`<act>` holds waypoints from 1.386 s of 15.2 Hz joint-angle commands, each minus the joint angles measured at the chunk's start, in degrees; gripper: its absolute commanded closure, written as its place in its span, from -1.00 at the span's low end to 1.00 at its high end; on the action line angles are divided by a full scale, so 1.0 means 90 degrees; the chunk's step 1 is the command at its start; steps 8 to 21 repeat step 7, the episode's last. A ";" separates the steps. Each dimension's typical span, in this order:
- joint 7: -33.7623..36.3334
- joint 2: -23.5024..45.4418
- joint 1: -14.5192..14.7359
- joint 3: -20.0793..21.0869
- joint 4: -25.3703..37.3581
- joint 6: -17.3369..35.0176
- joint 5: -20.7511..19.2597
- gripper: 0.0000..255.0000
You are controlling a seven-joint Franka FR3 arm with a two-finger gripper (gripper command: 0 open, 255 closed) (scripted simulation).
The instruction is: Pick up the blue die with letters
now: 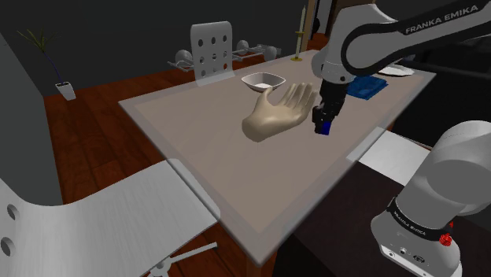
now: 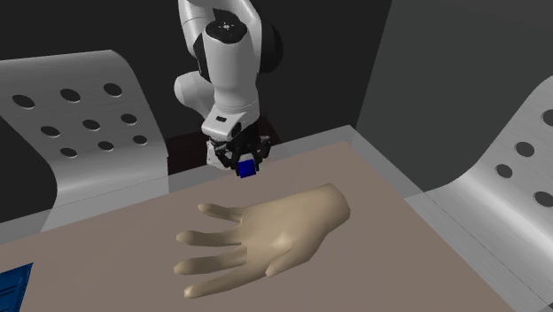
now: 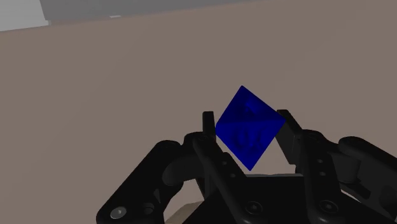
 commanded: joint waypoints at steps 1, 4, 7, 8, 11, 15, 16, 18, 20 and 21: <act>0.0003 -0.0102 -0.0001 -0.0001 0.0098 -0.0203 -0.0003 1.00; 0.0008 -0.0193 -0.0003 -0.0003 0.0305 -0.0502 -0.0007 1.00; 0.0010 -0.0223 -0.0003 -0.0004 0.0388 -0.0614 -0.0009 1.00; 0.0010 -0.0223 -0.0003 -0.0004 0.0388 -0.0614 -0.0009 1.00; 0.0010 -0.0223 -0.0003 -0.0004 0.0388 -0.0614 -0.0009 1.00; 0.0010 -0.0223 -0.0003 -0.0004 0.0388 -0.0614 -0.0009 1.00; 0.0010 -0.0223 -0.0003 -0.0004 0.0388 -0.0614 -0.0009 1.00; 0.0010 -0.0223 -0.0003 -0.0004 0.0388 -0.0614 -0.0009 1.00; 0.0010 -0.0223 -0.0003 -0.0004 0.0388 -0.0614 -0.0009 1.00; 0.0010 -0.0223 -0.0003 -0.0004 0.0388 -0.0614 -0.0009 1.00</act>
